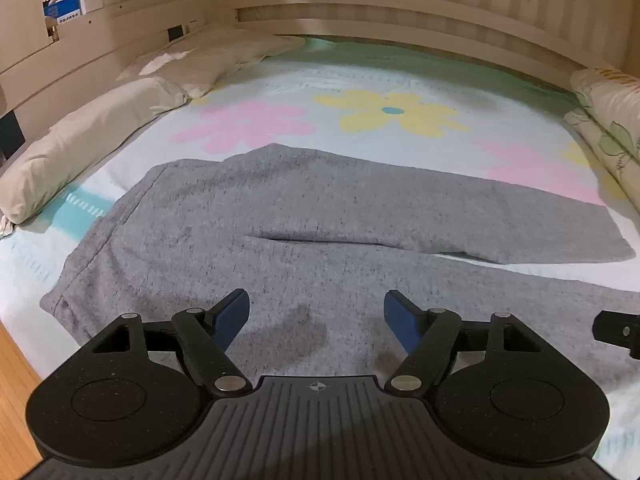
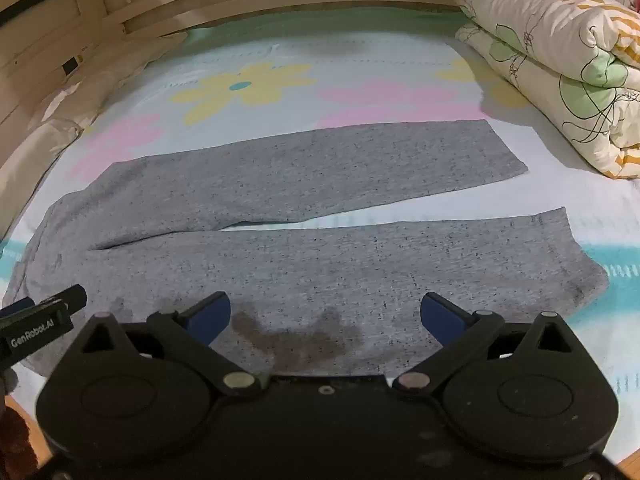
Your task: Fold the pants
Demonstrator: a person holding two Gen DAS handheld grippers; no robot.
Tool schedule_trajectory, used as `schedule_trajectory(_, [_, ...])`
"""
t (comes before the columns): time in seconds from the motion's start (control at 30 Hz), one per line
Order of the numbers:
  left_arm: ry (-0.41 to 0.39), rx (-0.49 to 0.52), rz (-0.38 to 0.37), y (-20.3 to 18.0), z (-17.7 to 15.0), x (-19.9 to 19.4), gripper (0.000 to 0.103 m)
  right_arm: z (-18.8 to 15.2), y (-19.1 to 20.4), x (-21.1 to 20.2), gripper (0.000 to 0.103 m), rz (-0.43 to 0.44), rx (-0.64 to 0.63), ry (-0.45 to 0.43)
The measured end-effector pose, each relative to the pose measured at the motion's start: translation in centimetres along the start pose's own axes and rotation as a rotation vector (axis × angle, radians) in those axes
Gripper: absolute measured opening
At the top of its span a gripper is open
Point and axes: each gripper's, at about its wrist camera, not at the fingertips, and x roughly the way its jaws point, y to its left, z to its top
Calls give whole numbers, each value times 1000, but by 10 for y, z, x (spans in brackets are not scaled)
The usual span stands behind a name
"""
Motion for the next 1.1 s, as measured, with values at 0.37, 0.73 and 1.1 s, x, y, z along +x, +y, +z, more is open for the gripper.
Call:
schedule_trajectory(0.37, [2, 17, -1, -5, 1, 5, 73, -3, 5, -1, 103, -14, -17, 12])
schedule_trajectory(0.73, [3, 29, -6, -7, 0, 5, 73, -4, 5, 5, 103, -16, -23, 28])
schedule_trajectory(1.1, [5, 45, -8, -9, -2, 6, 73, -2, 6, 7, 103, -8, -24, 42])
